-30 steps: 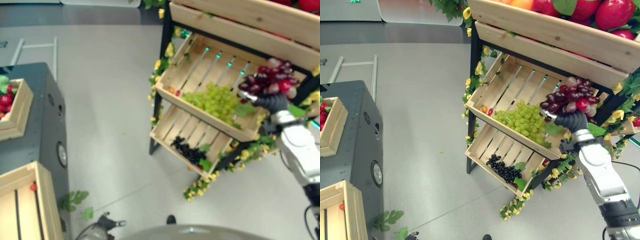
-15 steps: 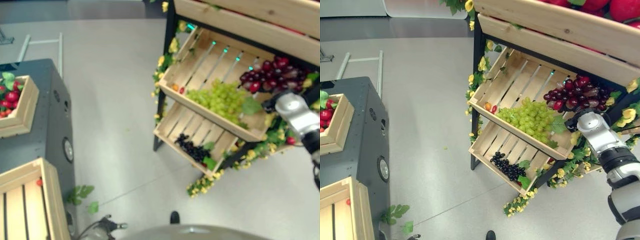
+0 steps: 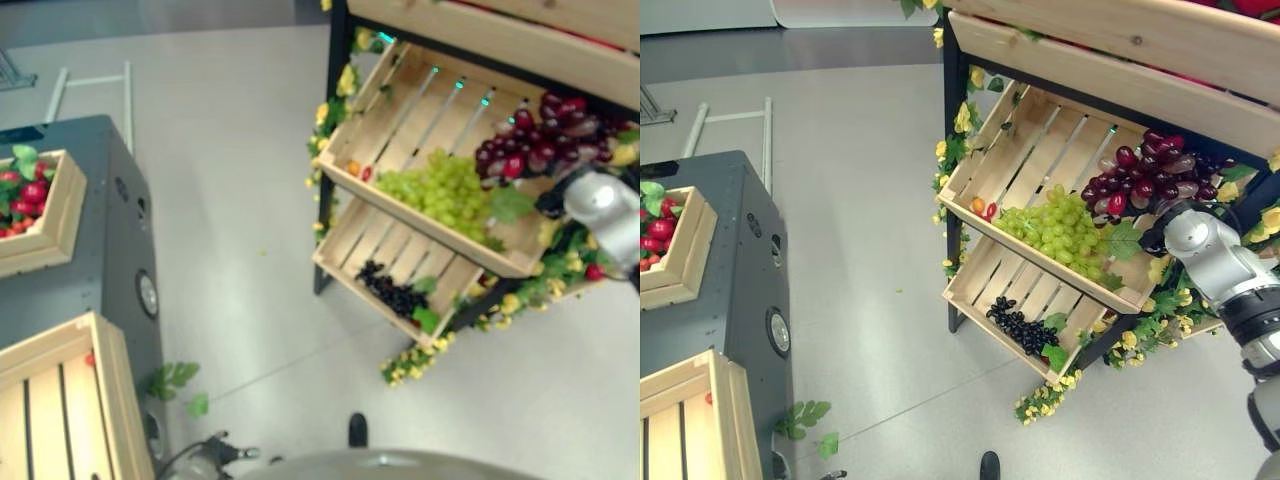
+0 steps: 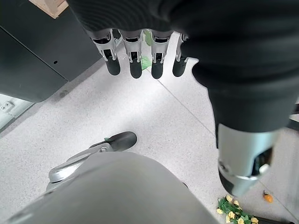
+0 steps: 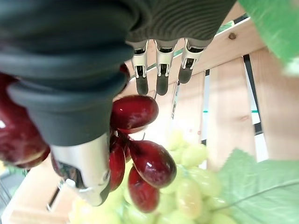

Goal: Pick up the fruits from the basket on one side to the basket on the other side

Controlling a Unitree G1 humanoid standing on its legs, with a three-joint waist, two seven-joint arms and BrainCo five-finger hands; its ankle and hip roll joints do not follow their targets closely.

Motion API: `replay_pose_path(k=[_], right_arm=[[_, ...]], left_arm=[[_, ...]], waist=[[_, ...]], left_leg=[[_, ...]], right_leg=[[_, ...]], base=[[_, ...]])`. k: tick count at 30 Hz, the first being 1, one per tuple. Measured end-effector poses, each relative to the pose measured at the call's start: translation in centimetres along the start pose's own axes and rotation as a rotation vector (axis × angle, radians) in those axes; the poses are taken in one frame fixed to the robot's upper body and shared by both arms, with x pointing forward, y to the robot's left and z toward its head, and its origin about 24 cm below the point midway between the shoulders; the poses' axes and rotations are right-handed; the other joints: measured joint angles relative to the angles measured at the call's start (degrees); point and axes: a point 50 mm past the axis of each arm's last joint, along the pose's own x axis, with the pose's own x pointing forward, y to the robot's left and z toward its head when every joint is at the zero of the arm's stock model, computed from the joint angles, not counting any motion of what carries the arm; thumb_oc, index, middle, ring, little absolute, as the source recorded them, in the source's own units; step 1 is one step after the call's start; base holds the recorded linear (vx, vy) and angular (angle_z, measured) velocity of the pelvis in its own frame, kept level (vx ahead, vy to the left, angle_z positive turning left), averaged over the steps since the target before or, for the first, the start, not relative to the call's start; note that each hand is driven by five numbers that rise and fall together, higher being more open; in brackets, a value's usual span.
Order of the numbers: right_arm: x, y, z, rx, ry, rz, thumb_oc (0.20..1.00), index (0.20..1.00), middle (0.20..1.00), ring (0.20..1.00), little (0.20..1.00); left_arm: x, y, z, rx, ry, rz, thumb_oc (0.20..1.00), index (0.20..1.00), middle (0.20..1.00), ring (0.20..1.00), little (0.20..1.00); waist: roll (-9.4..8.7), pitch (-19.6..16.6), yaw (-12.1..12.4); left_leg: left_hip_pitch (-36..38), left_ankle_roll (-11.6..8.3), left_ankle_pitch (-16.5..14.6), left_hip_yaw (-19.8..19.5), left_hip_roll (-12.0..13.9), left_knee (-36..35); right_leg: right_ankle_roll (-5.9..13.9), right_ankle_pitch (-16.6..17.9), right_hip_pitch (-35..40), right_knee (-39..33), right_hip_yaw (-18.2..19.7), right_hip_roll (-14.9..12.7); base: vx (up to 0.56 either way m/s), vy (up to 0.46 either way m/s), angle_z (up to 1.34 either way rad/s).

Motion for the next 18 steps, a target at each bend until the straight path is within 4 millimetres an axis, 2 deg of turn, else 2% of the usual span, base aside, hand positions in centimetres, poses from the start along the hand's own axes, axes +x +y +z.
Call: replay_pose_path(k=[3, 8, 13, 18], right_arm=[[-0.3, -0.3, 0.5, -0.026, -0.021, 0.036, 1.0, 1.0, 1.0, 1.0, 1.0], [-2.0, 1.3, 1.2, 0.214, -0.134, 0.018, 1.0, 1.0, 1.0, 1.0, 1.0], [-3.1, 3.4, 1.9, 0.37, -0.197, 0.147, 1.0, 1.0, 1.0, 1.0, 1.0], [-3.3, 3.6, 2.1, 0.46, -0.219, 0.185, 1.0, 1.0, 1.0, 1.0, 1.0]], left_arm=[[0.0, -0.1, -0.1, -0.001, 0.003, -0.011, 1.0, 1.0, 1.0, 1.0, 1.0], [0.0, 0.0, -0.1, -0.015, -0.006, -0.012, 1.0, 1.0, 1.0, 1.0, 1.0], [-0.1, -0.1, -0.4, -0.026, -0.006, -0.014, 1.0, 1.0, 1.0, 1.0, 1.0], [-0.1, -0.2, -0.6, -0.027, -0.002, -0.023, 1.0, 1.0, 1.0, 1.0, 1.0]], waist=[[0.02, 0.07, -0.25], [-0.41, 0.31, 0.0], [-0.87, 0.66, -0.05], [-0.99, 0.66, -0.01]], left_leg=[[0.06, 0.0, -0.02, 0.02, 0.04, 0.02], [0.09, 0.02, -0.04, -0.03, -0.04, 0.03], [0.16, 0.0, -0.05, -0.04, -0.18, 0.02], [0.25, 0.0, -0.04, -0.01, -0.42, 0.01]], right_leg=[[-0.02, 0.01, -0.05, 0.02, 0.07, 0.03], [-0.28, 0.17, 0.19, 0.04, -0.15, 0.04], [-0.3, 0.15, 0.25, 0.05, -0.14, -0.15], [-0.05, -0.02, 0.32, 0.04, -0.13, -0.17]], base=[[0.0, 0.004, -0.01], [0.0, 0.0, 0.0], [-0.01, 0.003, 0.0], [0.0, 0.0, 0.0]])
